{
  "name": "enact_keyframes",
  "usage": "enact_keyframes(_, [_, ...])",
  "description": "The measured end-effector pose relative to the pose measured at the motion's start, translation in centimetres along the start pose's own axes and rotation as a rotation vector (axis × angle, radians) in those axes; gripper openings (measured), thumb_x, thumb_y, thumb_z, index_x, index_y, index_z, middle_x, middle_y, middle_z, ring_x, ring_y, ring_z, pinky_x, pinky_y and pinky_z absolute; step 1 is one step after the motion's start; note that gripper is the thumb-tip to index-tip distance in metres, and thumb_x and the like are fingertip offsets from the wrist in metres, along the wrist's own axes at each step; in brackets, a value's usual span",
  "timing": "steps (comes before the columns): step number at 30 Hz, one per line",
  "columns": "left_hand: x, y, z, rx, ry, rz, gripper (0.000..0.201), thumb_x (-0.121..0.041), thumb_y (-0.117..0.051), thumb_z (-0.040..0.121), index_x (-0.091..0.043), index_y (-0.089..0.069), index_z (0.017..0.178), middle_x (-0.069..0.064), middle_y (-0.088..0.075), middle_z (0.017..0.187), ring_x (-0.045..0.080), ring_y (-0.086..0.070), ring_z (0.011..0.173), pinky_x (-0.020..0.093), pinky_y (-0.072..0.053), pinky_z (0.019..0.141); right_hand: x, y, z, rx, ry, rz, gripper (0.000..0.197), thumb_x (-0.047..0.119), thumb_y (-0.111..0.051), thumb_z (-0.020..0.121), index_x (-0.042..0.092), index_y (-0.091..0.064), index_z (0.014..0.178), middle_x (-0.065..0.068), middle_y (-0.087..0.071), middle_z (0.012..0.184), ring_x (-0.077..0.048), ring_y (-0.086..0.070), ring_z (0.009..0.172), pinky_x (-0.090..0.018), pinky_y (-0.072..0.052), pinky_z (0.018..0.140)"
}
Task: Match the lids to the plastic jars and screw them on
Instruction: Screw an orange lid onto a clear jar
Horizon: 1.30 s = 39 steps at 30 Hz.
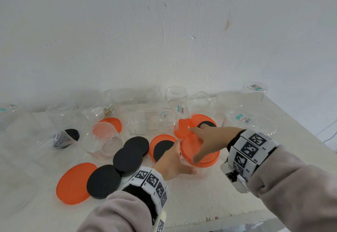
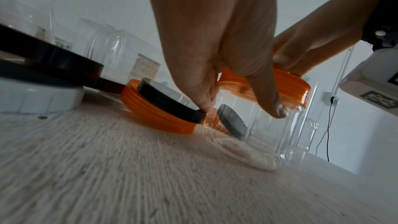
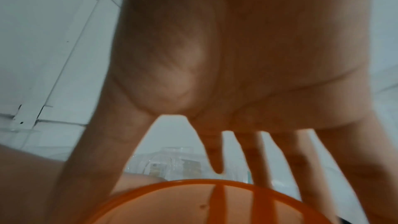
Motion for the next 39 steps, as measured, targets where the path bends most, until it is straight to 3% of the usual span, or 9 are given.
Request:
enact_keyframes(4, [-0.1,-0.1,-0.1,-0.003,0.004,0.001,0.110,-0.017,-0.086,0.068,-0.018,-0.012,0.150,0.000,-0.042,0.144,0.017,-0.040,0.134,0.041,-0.034,0.113,1.0,-0.1,-0.3,0.029,0.085,0.007,0.104,0.054,-0.078,0.067,0.051,-0.011,0.146,0.005,-0.019,0.151,-0.028,-0.023,0.138,-0.050,-0.036,0.106])
enact_keyframes(6, [-0.1,0.0,-0.1,-0.005,-0.002,0.007,0.109,-0.018,-0.085,0.069,-0.018,-0.013,0.150,0.000,-0.043,0.144,0.017,-0.041,0.133,0.041,-0.035,0.112,0.9,-0.1,-0.2,0.007,0.070,-0.005,0.102,0.062,-0.074,0.067,0.046,-0.013,0.147,0.003,-0.022,0.149,-0.028,-0.030,0.135,-0.046,-0.040,0.103])
enact_keyframes(10, [-0.2,0.1,-0.2,-0.003,-0.002,0.052,0.109,-0.022,-0.085,0.069,-0.021,-0.011,0.150,-0.006,-0.045,0.141,0.008,-0.043,0.126,0.032,-0.037,0.109,0.5,-0.2,0.1,-0.054,-0.015,-0.012,0.104,0.079,-0.058,0.069,0.027,-0.018,0.150,-0.006,-0.029,0.146,-0.025,-0.048,0.115,-0.033,-0.045,0.079])
enact_keyframes(13, [-0.2,0.1,-0.2,0.003,0.000,0.044,0.110,-0.022,-0.086,0.069,-0.021,-0.011,0.150,-0.004,-0.044,0.143,0.010,-0.042,0.130,0.035,-0.036,0.111,0.0,-0.4,0.1,-0.025,-0.055,-0.025,0.111,0.081,-0.059,0.066,0.026,-0.012,0.151,-0.007,-0.028,0.149,-0.028,-0.045,0.125,-0.038,-0.045,0.093])
enact_keyframes(17, [-0.3,0.1,-0.2,0.005,0.000,0.016,0.109,-0.020,-0.086,0.067,-0.020,-0.015,0.149,0.000,-0.045,0.142,0.017,-0.042,0.132,0.041,-0.036,0.112,0.4,-0.5,-0.2,0.028,0.025,-0.029,0.118,0.063,-0.076,0.063,0.042,0.001,0.149,0.001,-0.016,0.153,-0.028,-0.026,0.138,-0.047,-0.036,0.105])
enact_keyframes(25, [-0.3,0.1,-0.4,0.004,0.002,0.020,0.109,-0.020,-0.086,0.068,-0.022,-0.014,0.150,-0.003,-0.045,0.142,0.016,-0.043,0.131,0.041,-0.038,0.110,0.1,-0.5,0.2,-0.093,-0.020,-0.014,0.115,0.084,-0.061,0.057,0.025,-0.022,0.147,-0.004,-0.035,0.139,-0.025,-0.048,0.117,-0.032,-0.043,0.081])
enact_keyframes(31, [-0.6,0.0,-0.5,0.003,0.003,0.000,0.107,-0.015,-0.085,0.069,-0.020,-0.013,0.149,0.000,-0.042,0.144,0.016,-0.039,0.134,0.041,-0.034,0.113,0.9,-0.8,-0.3,-0.018,0.047,-0.020,0.113,0.063,-0.075,0.064,0.043,-0.002,0.149,0.002,-0.015,0.153,-0.029,-0.018,0.139,-0.052,-0.036,0.106])
enact_keyframes(33, [-0.7,-0.1,-0.5,0.004,0.005,0.004,0.108,-0.015,-0.085,0.070,-0.019,-0.013,0.150,0.001,-0.041,0.145,0.017,-0.038,0.135,0.041,-0.033,0.113,1.0,-0.7,-0.4,-0.023,0.062,-0.027,0.109,0.060,-0.075,0.066,0.045,-0.006,0.148,0.002,-0.019,0.150,-0.028,-0.019,0.137,-0.050,-0.036,0.105])
enact_keyframes(39, [-0.8,0.0,-0.8,0.008,0.005,0.035,0.107,-0.020,-0.084,0.071,-0.021,-0.011,0.150,-0.002,-0.041,0.146,0.017,-0.040,0.135,0.042,-0.036,0.112,0.7,-0.5,0.0,-0.128,-0.019,-0.028,0.107,0.083,-0.059,0.061,0.032,-0.021,0.147,-0.004,-0.033,0.141,-0.031,-0.037,0.127,-0.042,-0.043,0.095])
Point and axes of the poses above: each hand's wrist, its own z-axis towards the middle knuckle, its own y-axis out of the back of the hand, x = y × z, the point moved 8 cm from there along z, towards the middle knuckle
